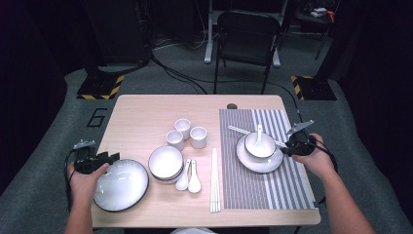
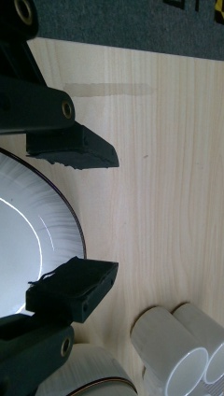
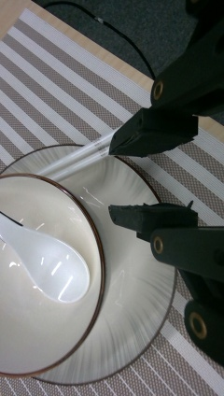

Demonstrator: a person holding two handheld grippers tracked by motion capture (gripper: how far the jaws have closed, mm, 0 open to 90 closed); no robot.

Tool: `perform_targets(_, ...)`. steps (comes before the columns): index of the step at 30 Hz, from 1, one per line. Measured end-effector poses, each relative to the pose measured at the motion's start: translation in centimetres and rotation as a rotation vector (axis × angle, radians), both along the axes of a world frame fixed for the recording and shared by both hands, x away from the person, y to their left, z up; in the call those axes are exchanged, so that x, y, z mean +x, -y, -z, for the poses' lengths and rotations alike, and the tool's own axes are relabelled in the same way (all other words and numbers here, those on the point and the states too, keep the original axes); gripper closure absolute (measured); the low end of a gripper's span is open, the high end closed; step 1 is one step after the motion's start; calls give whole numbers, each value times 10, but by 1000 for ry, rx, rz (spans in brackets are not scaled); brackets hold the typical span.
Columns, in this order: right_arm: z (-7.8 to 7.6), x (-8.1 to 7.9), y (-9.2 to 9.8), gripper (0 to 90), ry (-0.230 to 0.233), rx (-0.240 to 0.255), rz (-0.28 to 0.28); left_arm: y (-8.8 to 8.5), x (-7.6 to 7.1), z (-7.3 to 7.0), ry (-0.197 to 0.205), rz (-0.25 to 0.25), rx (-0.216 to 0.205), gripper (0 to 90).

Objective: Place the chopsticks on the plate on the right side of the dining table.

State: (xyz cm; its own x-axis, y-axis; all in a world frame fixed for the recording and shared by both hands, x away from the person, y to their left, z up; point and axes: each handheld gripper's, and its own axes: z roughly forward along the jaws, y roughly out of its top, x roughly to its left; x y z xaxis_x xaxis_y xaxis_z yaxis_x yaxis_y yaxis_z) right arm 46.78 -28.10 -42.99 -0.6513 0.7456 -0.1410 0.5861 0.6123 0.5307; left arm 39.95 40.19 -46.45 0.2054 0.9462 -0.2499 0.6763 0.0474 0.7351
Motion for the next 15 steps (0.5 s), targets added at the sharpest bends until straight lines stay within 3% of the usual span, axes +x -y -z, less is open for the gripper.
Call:
perform_targets(9, -7, -21, -2, 689, -3, 11, 74, 2, 3, -1, -4, 8, -8, 432)
perform_targets(15, -7, -33, -3, 693, 36, 14, 123, 2, 4, -2, 1, 12, -1, 431)
